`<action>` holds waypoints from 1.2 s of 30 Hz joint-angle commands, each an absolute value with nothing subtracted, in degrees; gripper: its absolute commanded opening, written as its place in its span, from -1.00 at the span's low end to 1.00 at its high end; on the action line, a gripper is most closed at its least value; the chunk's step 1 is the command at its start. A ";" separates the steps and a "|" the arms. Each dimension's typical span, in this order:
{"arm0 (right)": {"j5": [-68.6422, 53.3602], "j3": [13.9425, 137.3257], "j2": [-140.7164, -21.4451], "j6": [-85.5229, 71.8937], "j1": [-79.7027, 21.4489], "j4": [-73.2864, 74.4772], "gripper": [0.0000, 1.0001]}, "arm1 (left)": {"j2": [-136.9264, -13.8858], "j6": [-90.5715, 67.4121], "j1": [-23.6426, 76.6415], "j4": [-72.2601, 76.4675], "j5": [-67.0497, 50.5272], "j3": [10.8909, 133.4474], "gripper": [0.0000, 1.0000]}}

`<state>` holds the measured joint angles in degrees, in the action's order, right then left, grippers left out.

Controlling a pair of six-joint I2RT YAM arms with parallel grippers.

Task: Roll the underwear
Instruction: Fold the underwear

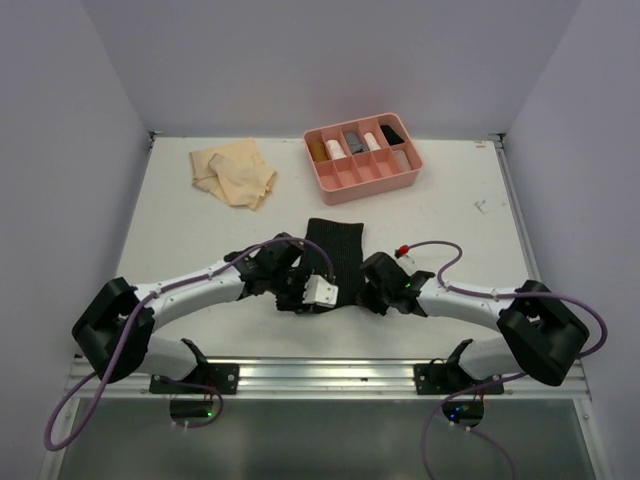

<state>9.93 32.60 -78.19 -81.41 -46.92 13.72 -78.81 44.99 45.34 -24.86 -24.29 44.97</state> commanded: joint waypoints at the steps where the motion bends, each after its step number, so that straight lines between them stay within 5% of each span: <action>1: 13.62 32.96 -77.17 -81.12 -47.11 18.81 -1.00 | -77.26 48.59 47.90 -22.32 -20.04 44.38 0.11; 14: 13.36 32.87 -77.25 -81.39 -47.20 19.07 -1.00 | -80.50 51.24 54.32 -19.69 -13.37 42.28 0.16; 23: 15.28 33.31 -70.68 -81.03 -47.11 22.67 -1.00 | -82.79 47.82 54.32 -18.46 -9.84 41.31 -0.99; 29: 18.02 31.12 -63.47 -82.70 -47.11 25.32 -1.00 | -83.50 45.62 54.32 -19.16 -12.21 42.36 -1.00; 36: 15.47 32.43 -68.80 -81.65 -47.11 26.19 -1.00 | -84.29 45.00 54.32 -19.25 -12.66 43.50 -1.00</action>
<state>13.93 31.22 -66.35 -81.58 -46.92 24.01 -83.74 46.15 54.08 -20.23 -11.49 41.89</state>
